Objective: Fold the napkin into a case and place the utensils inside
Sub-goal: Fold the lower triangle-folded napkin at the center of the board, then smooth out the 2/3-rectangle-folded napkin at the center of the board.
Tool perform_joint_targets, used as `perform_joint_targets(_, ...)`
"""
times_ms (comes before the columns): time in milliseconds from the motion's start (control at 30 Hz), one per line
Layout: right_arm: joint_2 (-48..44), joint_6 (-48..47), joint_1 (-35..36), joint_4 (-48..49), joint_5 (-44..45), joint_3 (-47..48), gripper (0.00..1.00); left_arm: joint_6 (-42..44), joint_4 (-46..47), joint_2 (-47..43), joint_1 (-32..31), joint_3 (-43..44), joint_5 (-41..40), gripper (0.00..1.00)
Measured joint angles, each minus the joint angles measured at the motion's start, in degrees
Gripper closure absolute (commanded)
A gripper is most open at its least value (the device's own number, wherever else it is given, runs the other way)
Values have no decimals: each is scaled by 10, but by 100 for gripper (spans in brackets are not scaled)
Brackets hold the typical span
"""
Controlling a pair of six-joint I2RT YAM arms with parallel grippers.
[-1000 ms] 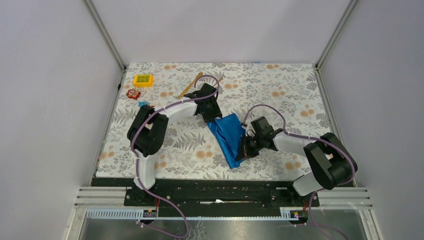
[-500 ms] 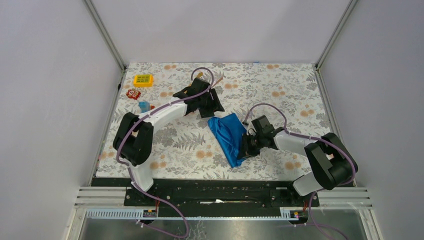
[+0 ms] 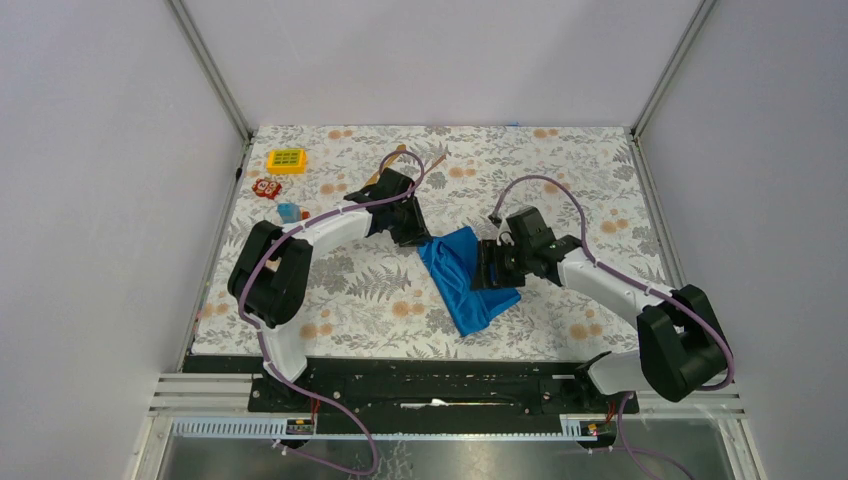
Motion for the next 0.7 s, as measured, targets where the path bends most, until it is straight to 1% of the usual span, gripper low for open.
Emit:
perform_joint_targets(33,1,-4,0,2,3,12,32,2,1,0,0,-3,2,68)
perform_joint_targets(133,21,-2,0,23,-2,42,40,10,4,0,2,-9,8,68)
perform_joint_targets(167,42,3,0,32,-5,61,40,12,5,0,2,-10,11,65)
perform_joint_targets(200,71,8,0,45,-8,85,40,14,6,0,3,-11,14,62)
perform_joint_targets(267,128,16,0,74,-14,125,37,18,10,0,3,-11,25,60)
perform_joint_targets(333,177,17,0,98,-13,154,36,22,16,0,3,-11,32,62)
perform_joint_targets(433,224,3,0,108,-9,181,36,26,17,0,2,-11,34,66)
perform_joint_targets(500,240,-12,0,110,-7,191,35,30,15,4,0,-10,33,68)
perform_joint_targets(700,261,-54,-1,119,-5,212,31,40,11,30,-9,-1,26,69)
